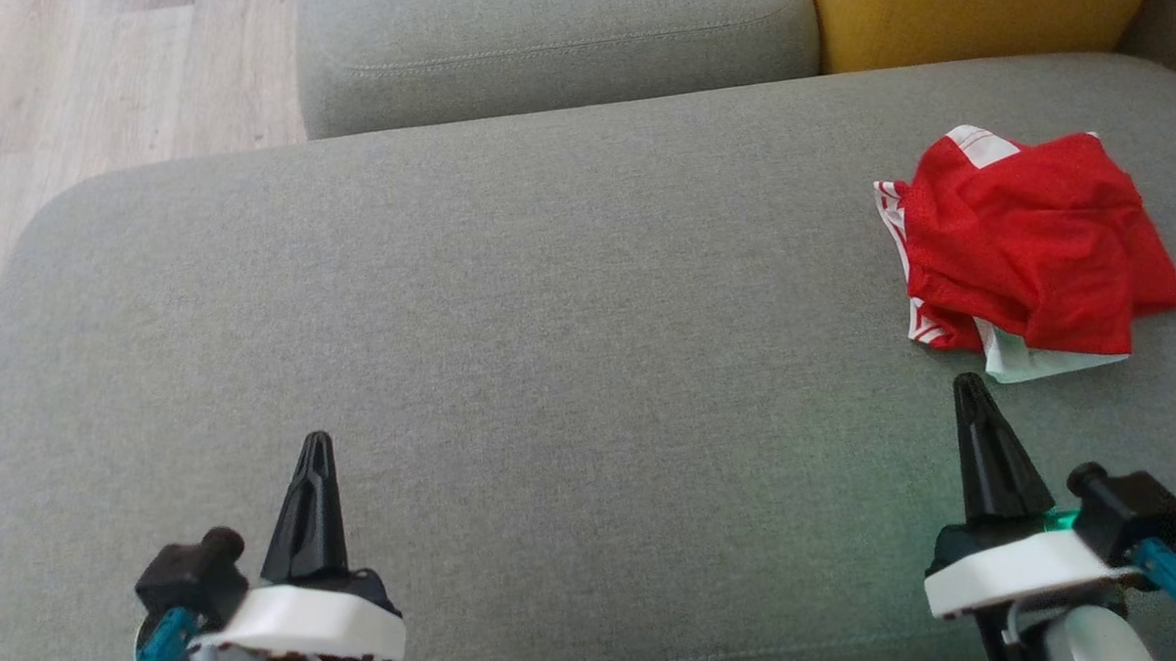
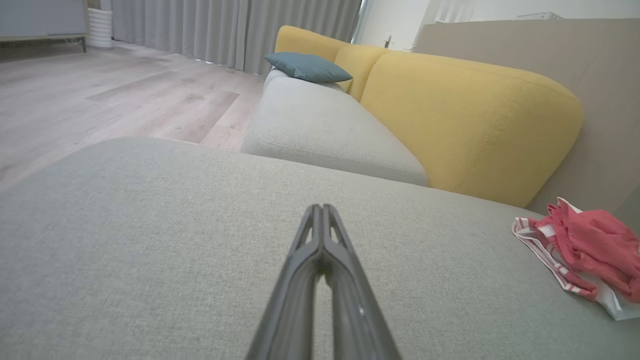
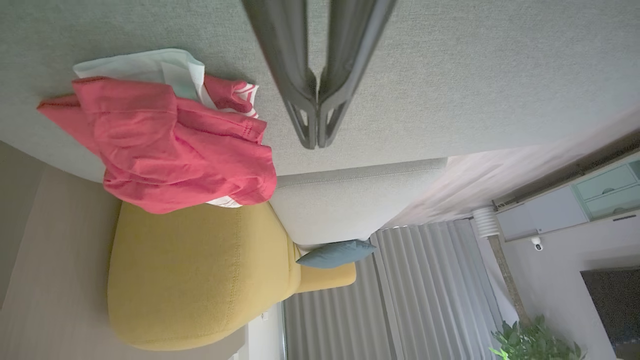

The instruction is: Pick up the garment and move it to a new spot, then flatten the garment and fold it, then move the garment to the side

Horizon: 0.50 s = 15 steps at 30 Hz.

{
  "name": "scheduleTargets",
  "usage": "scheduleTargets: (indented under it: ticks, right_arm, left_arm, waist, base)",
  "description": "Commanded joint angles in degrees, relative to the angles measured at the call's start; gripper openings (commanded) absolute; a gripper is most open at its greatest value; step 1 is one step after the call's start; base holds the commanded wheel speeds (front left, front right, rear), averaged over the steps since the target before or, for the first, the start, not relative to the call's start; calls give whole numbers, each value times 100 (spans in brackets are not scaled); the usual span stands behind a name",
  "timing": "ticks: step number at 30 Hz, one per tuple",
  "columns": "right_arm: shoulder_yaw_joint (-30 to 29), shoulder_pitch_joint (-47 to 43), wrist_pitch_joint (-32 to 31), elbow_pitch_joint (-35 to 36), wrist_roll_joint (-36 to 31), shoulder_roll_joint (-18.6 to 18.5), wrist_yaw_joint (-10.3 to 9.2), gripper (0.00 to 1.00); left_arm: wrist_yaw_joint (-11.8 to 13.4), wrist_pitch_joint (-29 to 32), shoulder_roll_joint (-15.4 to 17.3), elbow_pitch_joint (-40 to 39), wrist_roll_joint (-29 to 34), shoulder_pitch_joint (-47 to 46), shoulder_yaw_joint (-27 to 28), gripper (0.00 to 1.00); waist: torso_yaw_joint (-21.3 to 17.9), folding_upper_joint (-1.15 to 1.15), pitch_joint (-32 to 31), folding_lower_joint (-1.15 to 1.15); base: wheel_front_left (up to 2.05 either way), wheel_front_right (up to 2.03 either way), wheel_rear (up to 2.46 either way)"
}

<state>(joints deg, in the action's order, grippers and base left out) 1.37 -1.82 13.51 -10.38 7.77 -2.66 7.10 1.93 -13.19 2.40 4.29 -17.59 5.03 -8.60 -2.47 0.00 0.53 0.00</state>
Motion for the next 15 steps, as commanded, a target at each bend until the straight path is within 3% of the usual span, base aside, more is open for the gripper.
scheduleTargets:
  ticks: [1,15]
  right_arm:
    - [-8,220,-38,158,194,-45,3,0]
    - [-32,295,-221,88,1258,-95,7,0]
  left_arm:
    - [-55,19,42,-146,-159,-268,54,0]
    - [-174,198,98,28,-1113,-386,154,0]
  waist:
    - [4,0,0,0]
    - [33,0,-5,0]
  base:
    - [0,0,0]
    - [0,0,0]
